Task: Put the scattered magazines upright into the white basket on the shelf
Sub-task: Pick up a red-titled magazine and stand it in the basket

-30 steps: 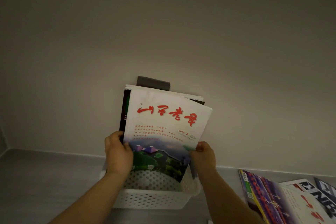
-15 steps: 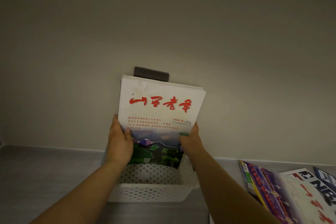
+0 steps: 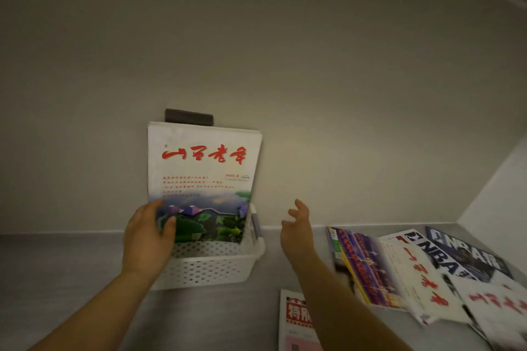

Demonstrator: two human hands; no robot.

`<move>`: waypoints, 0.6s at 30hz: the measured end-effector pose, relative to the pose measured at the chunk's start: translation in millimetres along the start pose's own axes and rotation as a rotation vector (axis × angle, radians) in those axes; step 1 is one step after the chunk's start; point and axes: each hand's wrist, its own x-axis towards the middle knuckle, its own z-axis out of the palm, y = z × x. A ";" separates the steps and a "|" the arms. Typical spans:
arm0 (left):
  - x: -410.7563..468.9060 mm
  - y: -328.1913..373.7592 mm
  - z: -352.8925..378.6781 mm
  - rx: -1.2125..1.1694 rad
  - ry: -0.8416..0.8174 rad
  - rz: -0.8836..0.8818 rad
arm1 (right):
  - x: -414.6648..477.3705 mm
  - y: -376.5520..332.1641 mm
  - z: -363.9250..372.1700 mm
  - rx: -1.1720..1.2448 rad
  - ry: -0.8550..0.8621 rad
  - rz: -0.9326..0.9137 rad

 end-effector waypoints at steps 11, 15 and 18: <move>-158.1 38.4 61.1 -0.191 -0.307 0.033 | -48.7 89.9 -120.0 -0.258 -0.046 0.090; -212.7 75.1 107.0 -0.171 -0.398 -0.009 | -59.2 128.9 -200.9 -0.261 0.030 0.170; -254.7 113.1 150.7 -0.156 -0.426 0.008 | -67.0 165.7 -287.1 -0.228 0.127 0.216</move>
